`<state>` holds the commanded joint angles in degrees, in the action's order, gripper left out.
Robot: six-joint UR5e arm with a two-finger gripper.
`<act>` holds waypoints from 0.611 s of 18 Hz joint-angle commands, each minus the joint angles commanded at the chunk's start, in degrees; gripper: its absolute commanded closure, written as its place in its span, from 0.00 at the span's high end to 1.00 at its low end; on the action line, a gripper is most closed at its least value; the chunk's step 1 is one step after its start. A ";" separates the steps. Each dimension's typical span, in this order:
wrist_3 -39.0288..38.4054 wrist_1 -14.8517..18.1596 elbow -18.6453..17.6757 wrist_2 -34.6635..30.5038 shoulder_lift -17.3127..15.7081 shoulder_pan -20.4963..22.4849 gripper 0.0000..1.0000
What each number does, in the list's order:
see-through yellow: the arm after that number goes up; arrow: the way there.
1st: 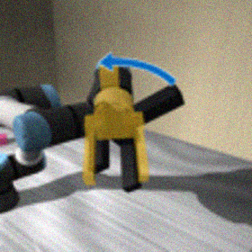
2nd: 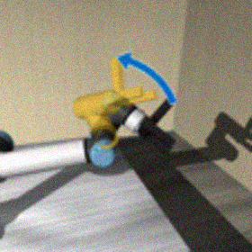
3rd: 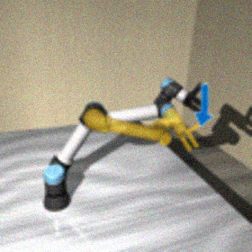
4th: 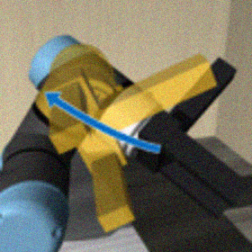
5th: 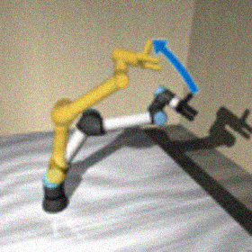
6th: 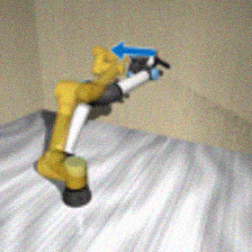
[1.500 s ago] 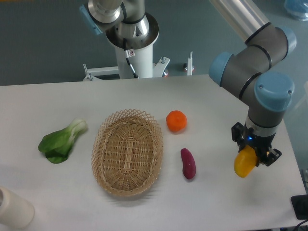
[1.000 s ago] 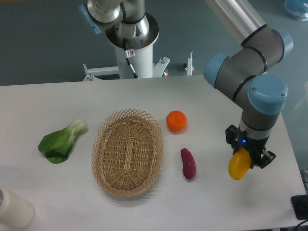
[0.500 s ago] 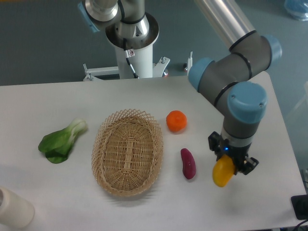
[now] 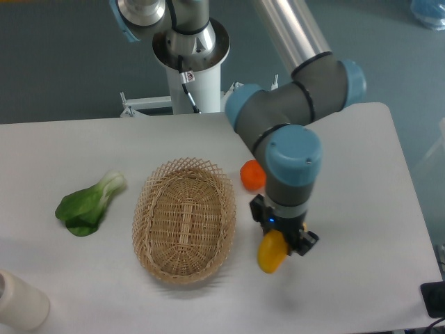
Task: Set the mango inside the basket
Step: 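Carry the held yellow mango with the gripper over the wicker basket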
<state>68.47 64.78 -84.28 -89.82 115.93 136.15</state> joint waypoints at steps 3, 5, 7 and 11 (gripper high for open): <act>-0.52 -0.79 -3.17 0.17 -1.93 -1.32 0.49; -0.88 -2.81 -5.63 0.62 -2.99 -2.82 0.49; -0.97 -4.12 -8.08 0.53 -3.61 -3.96 0.49; -0.97 -9.22 -12.48 0.44 -4.40 -4.75 0.49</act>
<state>67.50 55.56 -96.76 -89.38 111.53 131.40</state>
